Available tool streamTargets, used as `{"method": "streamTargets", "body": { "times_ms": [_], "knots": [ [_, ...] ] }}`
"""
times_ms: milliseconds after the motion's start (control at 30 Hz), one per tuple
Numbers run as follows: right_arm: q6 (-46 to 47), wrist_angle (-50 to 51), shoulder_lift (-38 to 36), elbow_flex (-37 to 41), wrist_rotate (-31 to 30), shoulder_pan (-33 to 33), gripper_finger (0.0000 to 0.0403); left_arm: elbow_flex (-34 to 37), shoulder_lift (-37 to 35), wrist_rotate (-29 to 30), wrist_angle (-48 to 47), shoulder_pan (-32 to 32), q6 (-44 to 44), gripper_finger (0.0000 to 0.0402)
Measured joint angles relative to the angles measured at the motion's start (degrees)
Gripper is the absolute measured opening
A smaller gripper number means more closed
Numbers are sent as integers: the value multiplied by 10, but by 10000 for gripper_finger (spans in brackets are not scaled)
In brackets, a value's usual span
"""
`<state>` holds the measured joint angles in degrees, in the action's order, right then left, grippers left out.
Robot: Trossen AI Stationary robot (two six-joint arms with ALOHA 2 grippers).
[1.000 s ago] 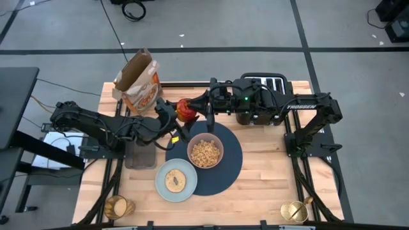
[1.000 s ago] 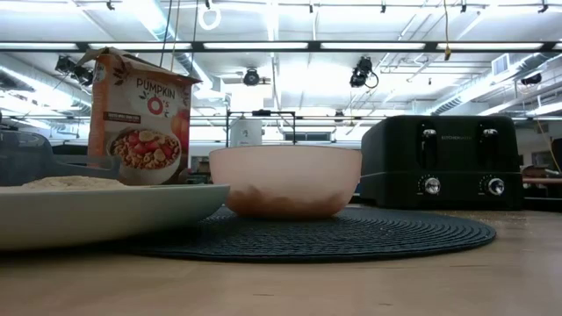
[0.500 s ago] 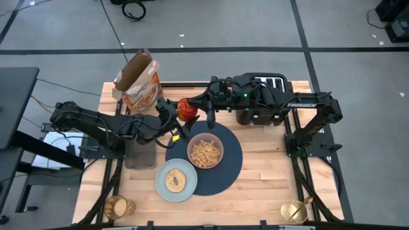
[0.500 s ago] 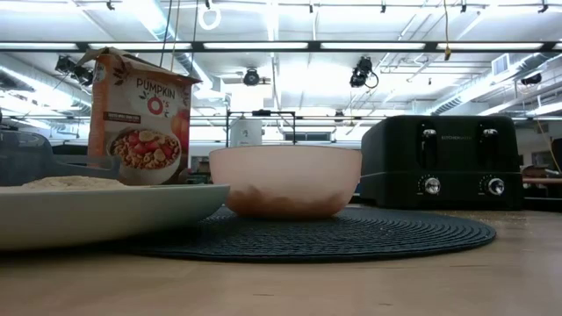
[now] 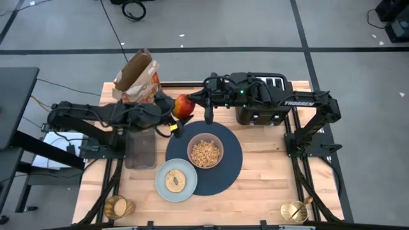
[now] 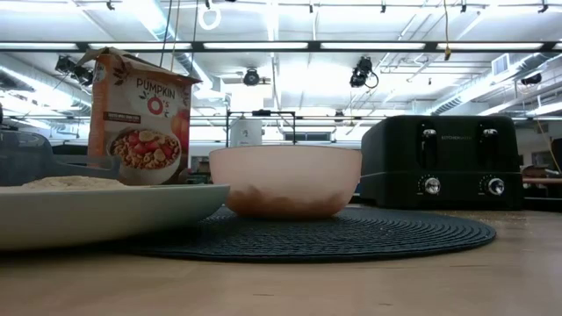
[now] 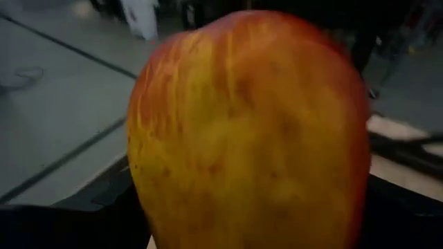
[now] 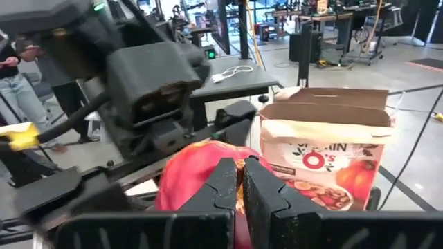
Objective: Arrange a breakfast setting
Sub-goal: Put the apple on the top left of the orange bowl on the blue placemat
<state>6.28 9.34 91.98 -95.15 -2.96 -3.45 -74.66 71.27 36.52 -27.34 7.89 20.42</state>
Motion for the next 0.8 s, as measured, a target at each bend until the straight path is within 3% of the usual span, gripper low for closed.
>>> {"method": "streamTargets", "body": {
  "times_ms": [100,467,633,800],
  "knots": [
    [1,2,0,0,0,-8,13,-22,0,-17,-55,-13,-10,352],
    [6,1,-1,0,-17,-16,13,-24,-7,-18,-58,-32,-60,353],
    [6,-8,8,11,-19,-16,13,-24,-45,-18,-134,-20,-44,353],
    [-3,-28,39,17,-15,-15,13,-24,-101,-20,-285,2,30,353]
  ]
}}
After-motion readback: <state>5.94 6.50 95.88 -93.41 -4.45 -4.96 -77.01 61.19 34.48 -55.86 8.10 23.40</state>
